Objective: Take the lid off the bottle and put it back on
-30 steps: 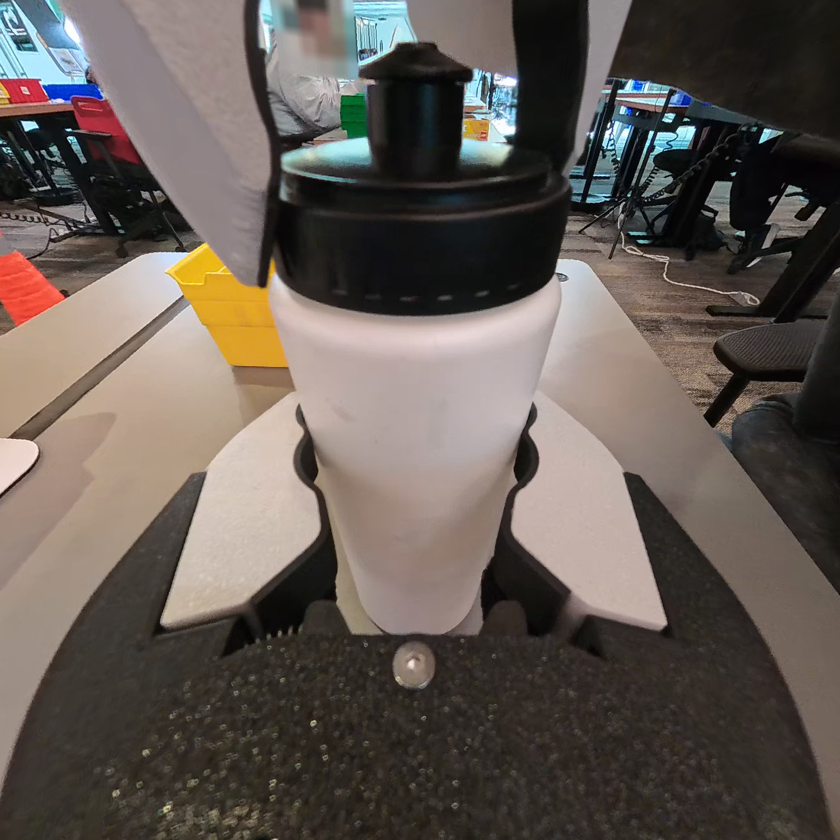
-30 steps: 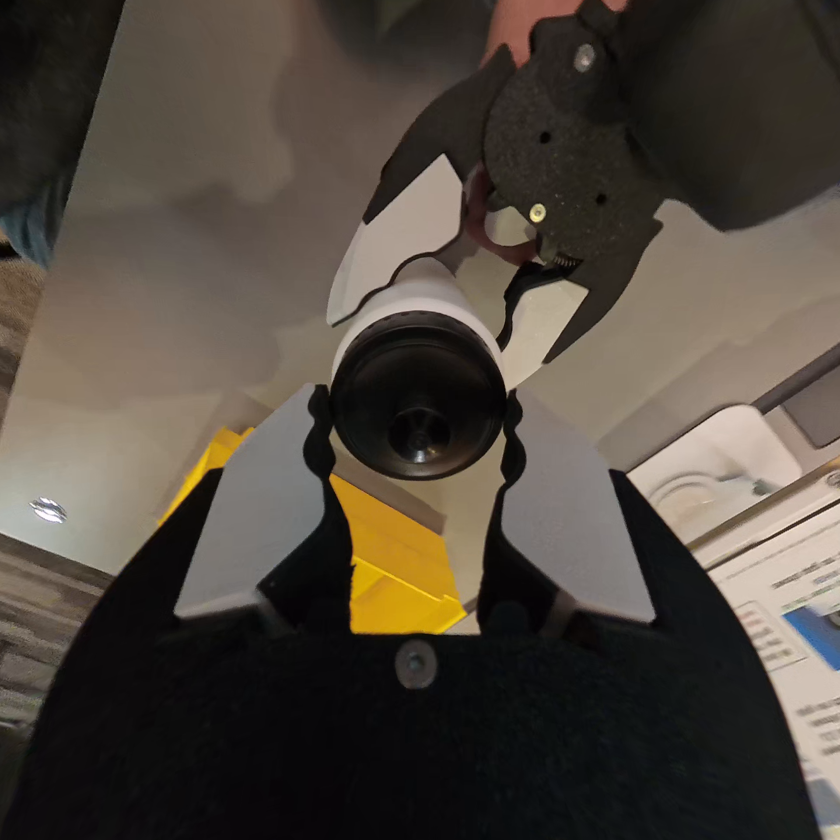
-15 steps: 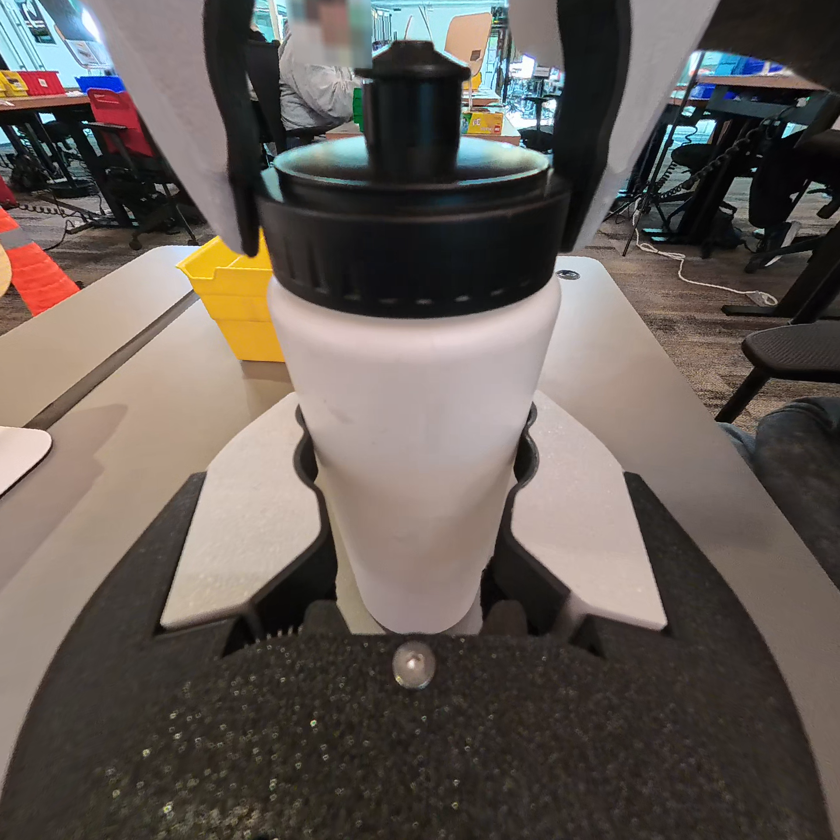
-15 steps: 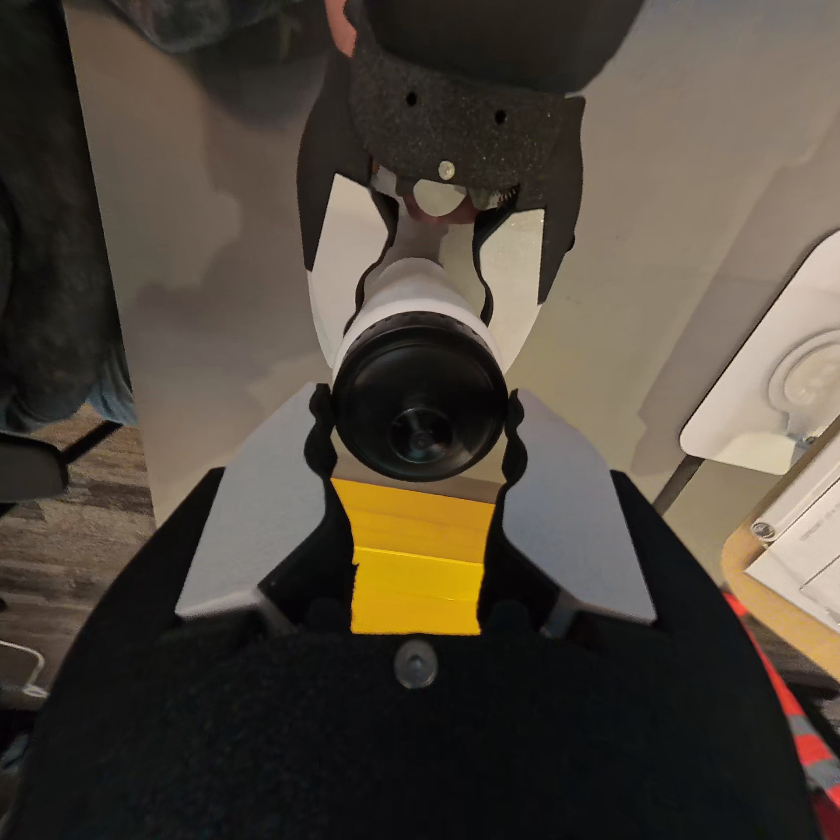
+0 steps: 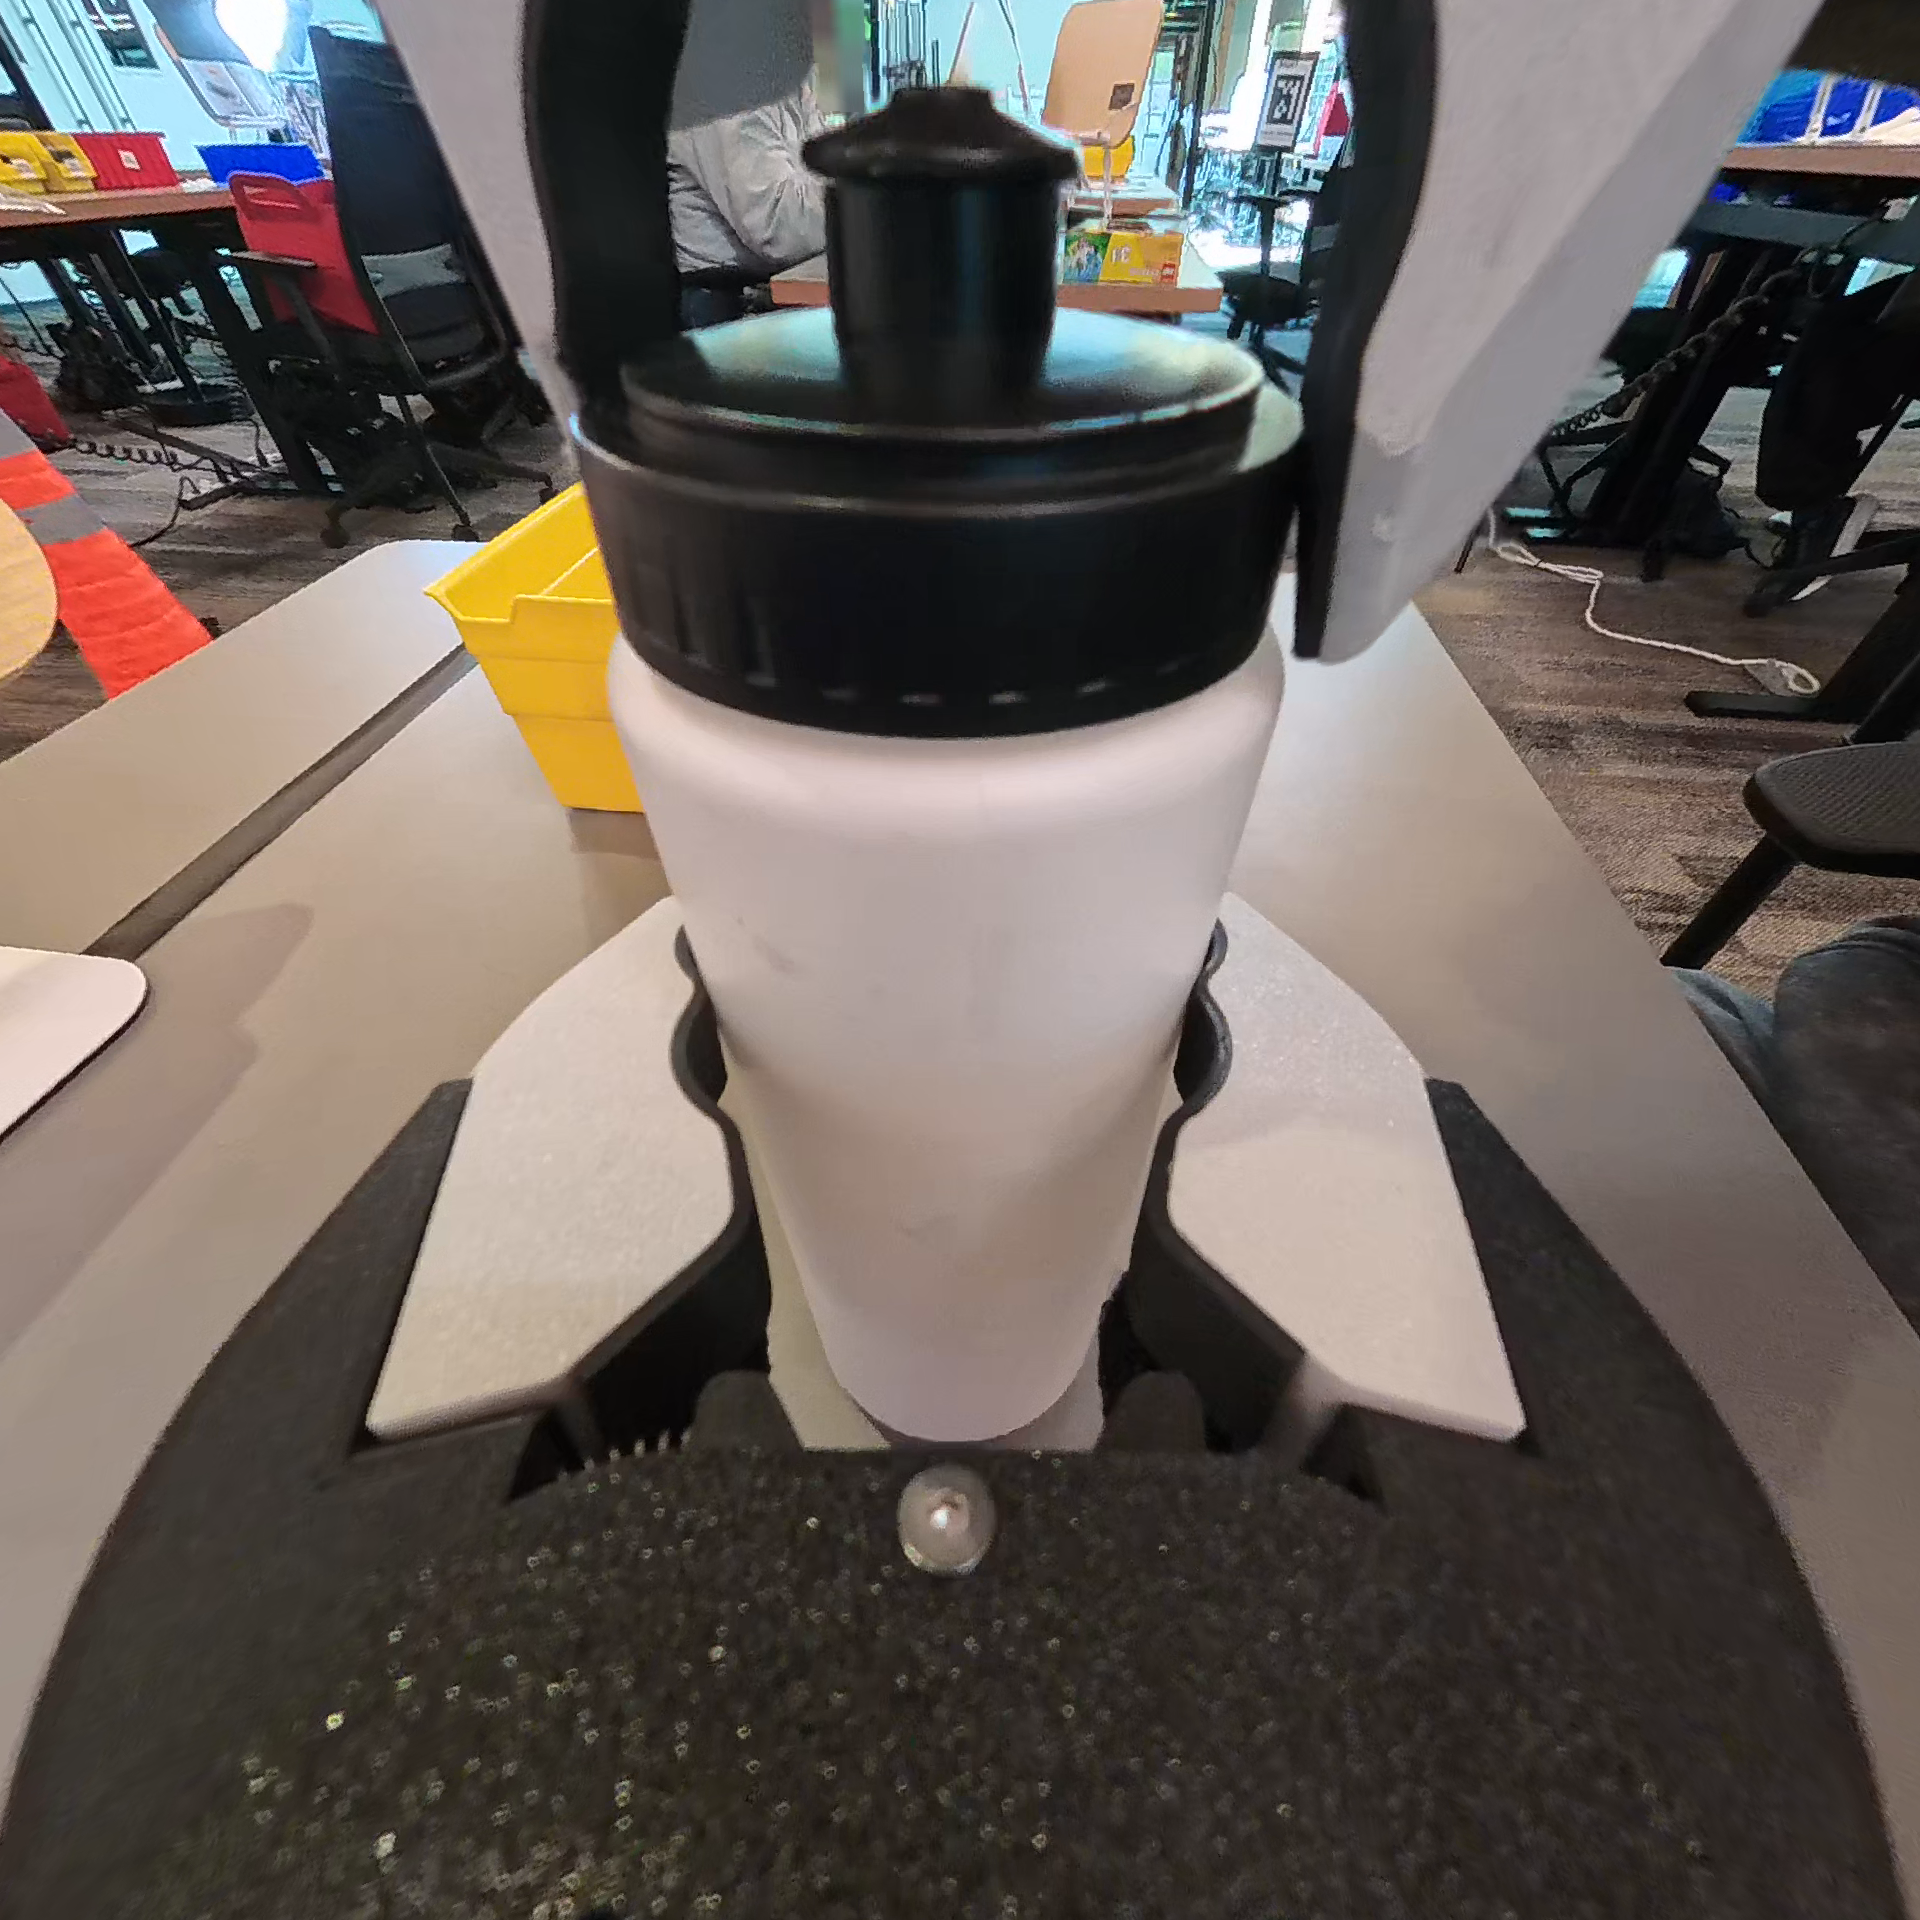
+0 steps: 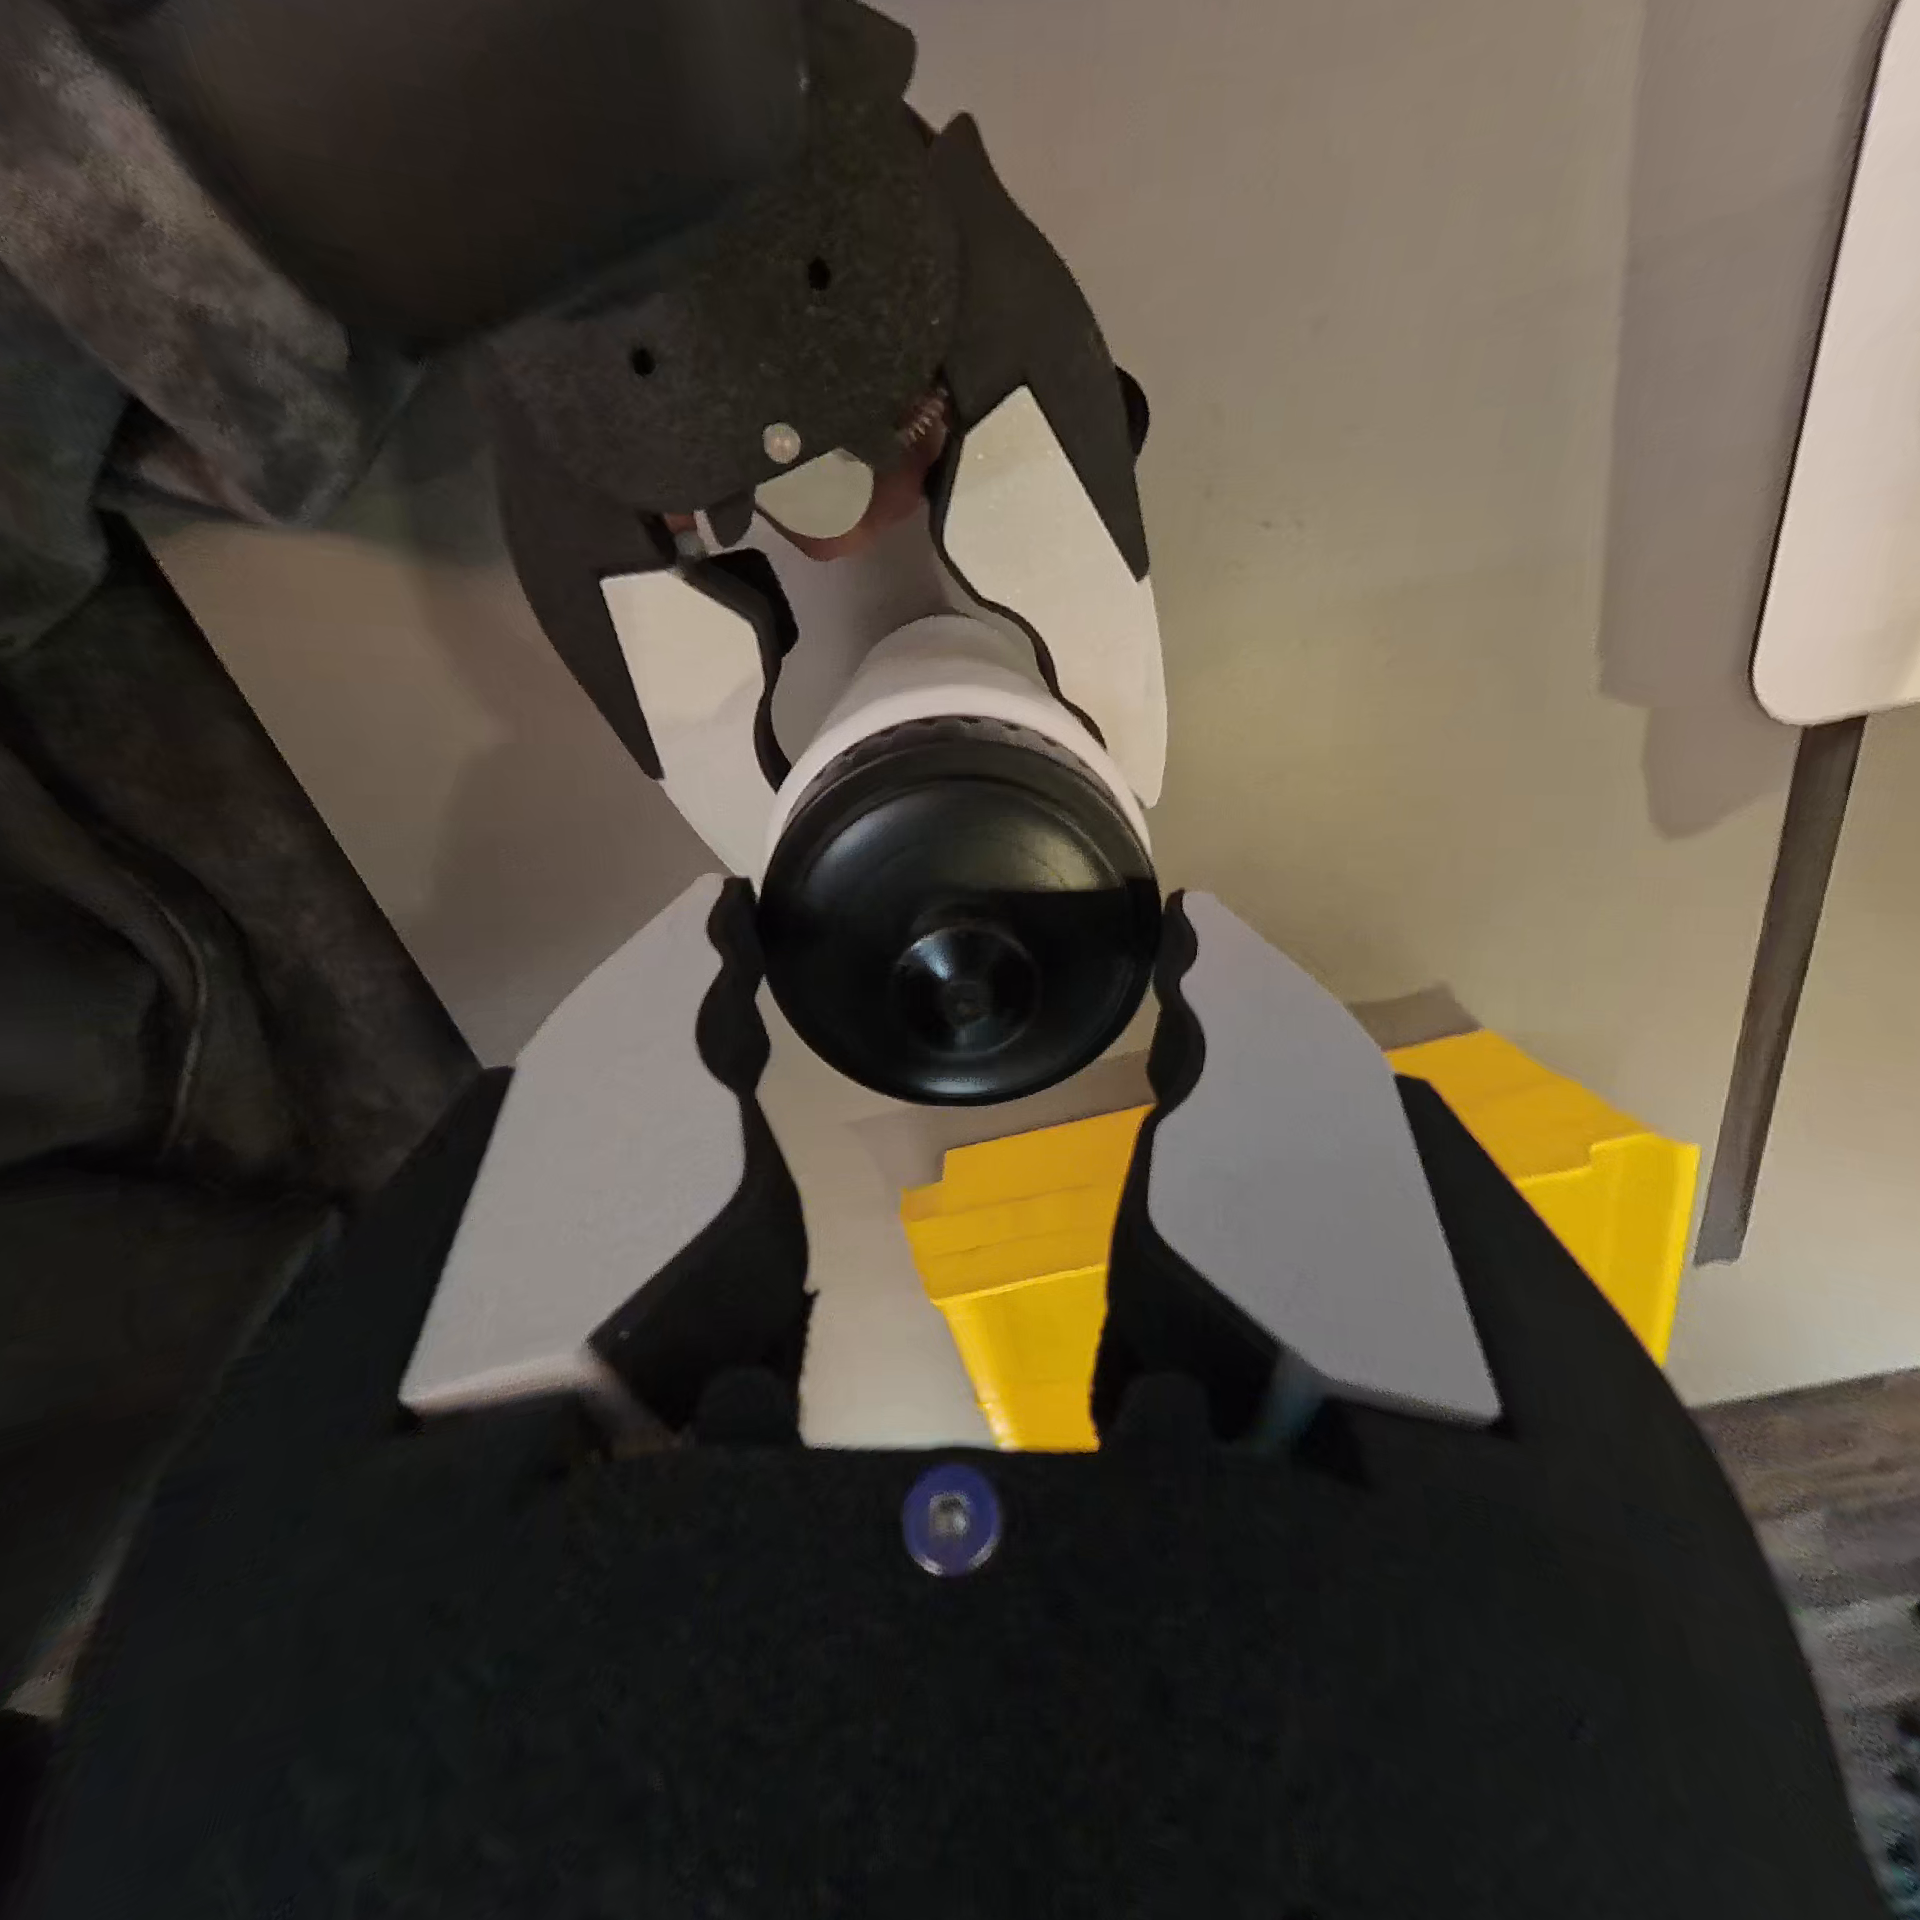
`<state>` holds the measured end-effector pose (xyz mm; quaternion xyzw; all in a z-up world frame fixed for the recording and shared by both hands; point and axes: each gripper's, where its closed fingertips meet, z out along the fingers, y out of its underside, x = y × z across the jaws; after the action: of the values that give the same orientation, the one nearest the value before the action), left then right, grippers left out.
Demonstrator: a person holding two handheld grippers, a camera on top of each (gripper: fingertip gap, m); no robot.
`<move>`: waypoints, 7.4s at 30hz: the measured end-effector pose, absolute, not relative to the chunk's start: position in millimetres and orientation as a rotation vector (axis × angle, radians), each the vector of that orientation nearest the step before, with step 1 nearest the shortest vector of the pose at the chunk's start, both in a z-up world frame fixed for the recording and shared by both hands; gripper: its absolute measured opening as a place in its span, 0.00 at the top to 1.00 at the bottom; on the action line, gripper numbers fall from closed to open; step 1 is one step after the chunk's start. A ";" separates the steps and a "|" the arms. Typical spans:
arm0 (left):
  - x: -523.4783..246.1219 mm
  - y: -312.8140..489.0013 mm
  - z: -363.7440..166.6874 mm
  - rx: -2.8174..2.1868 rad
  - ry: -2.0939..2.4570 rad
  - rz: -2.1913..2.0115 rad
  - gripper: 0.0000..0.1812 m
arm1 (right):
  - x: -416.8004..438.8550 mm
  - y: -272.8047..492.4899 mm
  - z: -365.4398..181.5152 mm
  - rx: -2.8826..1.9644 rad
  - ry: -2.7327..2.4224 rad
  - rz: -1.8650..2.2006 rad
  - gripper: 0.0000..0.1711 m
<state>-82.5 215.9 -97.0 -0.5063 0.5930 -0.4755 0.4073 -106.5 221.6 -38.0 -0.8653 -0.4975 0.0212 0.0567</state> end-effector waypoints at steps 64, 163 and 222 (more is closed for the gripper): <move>-87.6 214.2 -82.2 -1.265 1.389 -1.314 0.42 | -77.6 184.7 -15.9 -1.591 -0.378 0.588 0.42; -418.5 166.4 -138.7 -1.991 0.369 -0.306 0.69 | 137.1 54.8 -139.0 -1.933 0.173 0.025 0.78; -181.0 198.9 -85.5 -1.844 0.614 -0.247 0.98 | 11.6 140.6 -113.7 -1.916 0.285 -0.092 0.98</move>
<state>-181.0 198.9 -85.5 -0.7815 0.2601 -0.1047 0.5574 11.6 140.6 -113.7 -0.8148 0.1211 -0.0393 0.5655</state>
